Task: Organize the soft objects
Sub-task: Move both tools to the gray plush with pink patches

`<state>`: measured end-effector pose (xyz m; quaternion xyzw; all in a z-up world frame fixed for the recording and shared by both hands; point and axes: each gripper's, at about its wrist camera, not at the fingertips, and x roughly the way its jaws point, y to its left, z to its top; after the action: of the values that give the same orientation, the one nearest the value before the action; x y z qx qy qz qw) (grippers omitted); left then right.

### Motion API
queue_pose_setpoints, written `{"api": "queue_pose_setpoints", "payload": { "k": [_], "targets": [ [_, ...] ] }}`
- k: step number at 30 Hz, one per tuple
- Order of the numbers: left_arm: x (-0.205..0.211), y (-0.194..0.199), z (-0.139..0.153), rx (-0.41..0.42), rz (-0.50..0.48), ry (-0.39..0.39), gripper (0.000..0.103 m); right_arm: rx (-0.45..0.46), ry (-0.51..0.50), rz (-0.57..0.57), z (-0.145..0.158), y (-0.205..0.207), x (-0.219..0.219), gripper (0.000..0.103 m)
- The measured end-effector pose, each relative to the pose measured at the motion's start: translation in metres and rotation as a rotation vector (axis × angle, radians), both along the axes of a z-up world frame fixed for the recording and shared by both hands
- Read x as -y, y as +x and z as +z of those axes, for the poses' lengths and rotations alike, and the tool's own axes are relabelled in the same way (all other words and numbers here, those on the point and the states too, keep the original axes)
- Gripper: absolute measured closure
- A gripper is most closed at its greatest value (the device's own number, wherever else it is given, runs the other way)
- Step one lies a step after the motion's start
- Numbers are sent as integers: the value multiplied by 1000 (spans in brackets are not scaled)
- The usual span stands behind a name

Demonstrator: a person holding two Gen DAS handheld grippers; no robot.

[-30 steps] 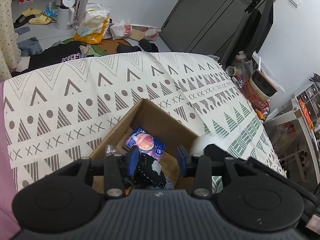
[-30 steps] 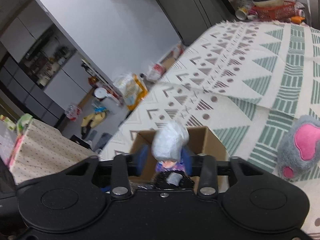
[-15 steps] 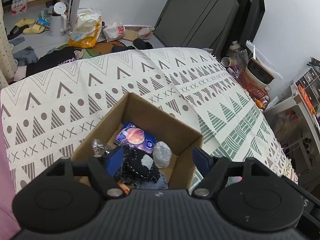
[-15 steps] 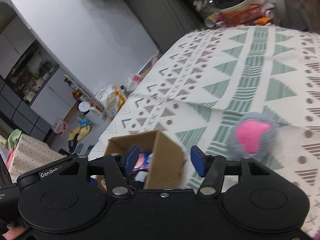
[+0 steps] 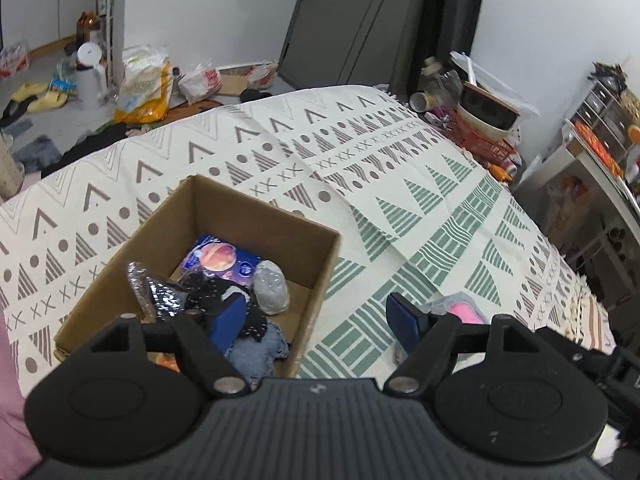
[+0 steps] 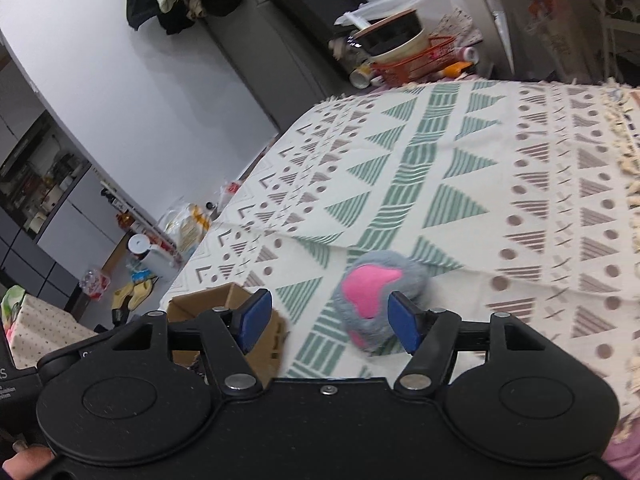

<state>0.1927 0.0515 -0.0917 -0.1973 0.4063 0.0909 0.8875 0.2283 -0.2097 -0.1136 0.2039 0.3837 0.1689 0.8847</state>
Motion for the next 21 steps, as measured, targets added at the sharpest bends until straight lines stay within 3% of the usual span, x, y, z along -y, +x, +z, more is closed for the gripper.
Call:
{"api": "queue_pose_setpoints", "payload": {
  "k": [6,10,17,21],
  "targets": [
    [20,5,-1,-4,-36,21,27,25,-8,-35,8,-1,38,31],
    [26,12,-4,-17,-46,-17,27,25,-16,-45,9,2,57,22],
    [47,20,-6,19,-65,46,23,-3,-5,-17,7,17,69,7],
    [63,22,-4,63,-114,116,20,-1,18,-2,5,27,69,4]
  ]
}}
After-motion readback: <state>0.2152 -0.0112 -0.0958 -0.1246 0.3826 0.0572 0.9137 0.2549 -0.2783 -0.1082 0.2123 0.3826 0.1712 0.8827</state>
